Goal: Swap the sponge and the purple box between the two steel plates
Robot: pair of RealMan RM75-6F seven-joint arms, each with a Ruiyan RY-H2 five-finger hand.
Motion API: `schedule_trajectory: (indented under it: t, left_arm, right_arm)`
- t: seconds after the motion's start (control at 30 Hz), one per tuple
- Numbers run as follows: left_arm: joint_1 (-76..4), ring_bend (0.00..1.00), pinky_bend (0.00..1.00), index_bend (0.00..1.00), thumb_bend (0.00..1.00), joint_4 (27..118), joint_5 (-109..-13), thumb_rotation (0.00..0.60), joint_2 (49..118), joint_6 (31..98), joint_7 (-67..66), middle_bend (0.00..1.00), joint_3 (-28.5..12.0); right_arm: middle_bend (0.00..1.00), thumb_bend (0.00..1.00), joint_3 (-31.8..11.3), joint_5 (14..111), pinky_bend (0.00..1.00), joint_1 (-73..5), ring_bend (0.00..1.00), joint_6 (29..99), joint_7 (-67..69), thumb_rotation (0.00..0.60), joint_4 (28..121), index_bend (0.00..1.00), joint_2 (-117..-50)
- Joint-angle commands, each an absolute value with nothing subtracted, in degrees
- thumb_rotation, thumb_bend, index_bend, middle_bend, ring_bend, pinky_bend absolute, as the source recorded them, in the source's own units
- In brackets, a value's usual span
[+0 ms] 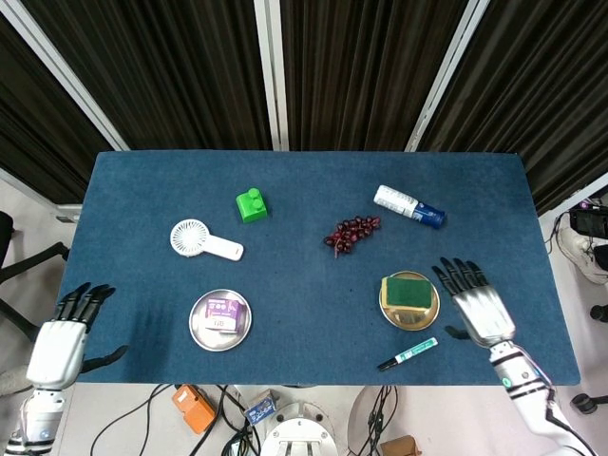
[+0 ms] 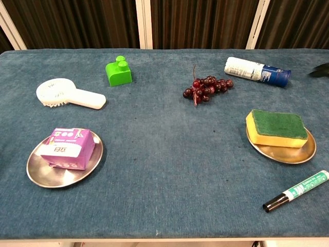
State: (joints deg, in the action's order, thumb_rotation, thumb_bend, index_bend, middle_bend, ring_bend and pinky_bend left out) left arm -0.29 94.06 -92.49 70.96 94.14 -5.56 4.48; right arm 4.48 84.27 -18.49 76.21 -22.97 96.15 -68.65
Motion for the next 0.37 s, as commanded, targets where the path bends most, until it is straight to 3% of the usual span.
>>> schedule_trajectory:
  t: [0.03, 0.13, 0.37]
  left_arm:
    - [5.2, 0.0, 0.08, 0.15, 0.06, 88.6, -90.1, 0.6, 72.4, 100.6, -6.1, 0.08, 4.2]
    - [7.0, 0.0, 0.07, 0.15, 0.06, 84.4, -90.1, 0.6, 74.4, 102.0, 0.7, 0.08, 4.5]
    - [6.5, 0.0, 0.07, 0.15, 0.07, 82.1, -93.3, 0.6, 72.9, 100.2, 4.4, 0.08, 6.1]
  right_arm:
    - [0.0, 0.21, 8.8, 90.0, 0.0, -5.9, 0.0, 94.1, -21.7, 0.558, 95.5, 0.0, -65.0]
    - [0.0, 0.21, 9.1, 89.8, 0.0, -0.9, 0.0, 99.5, -11.6, 0.557, 89.6, 0.0, -66.5]
    - [0.0, 0.21, 7.5, 90.0, 0.0, 0.6, 0.0, 99.3, -5.5, 0.556, 85.8, 0.0, -66.4]
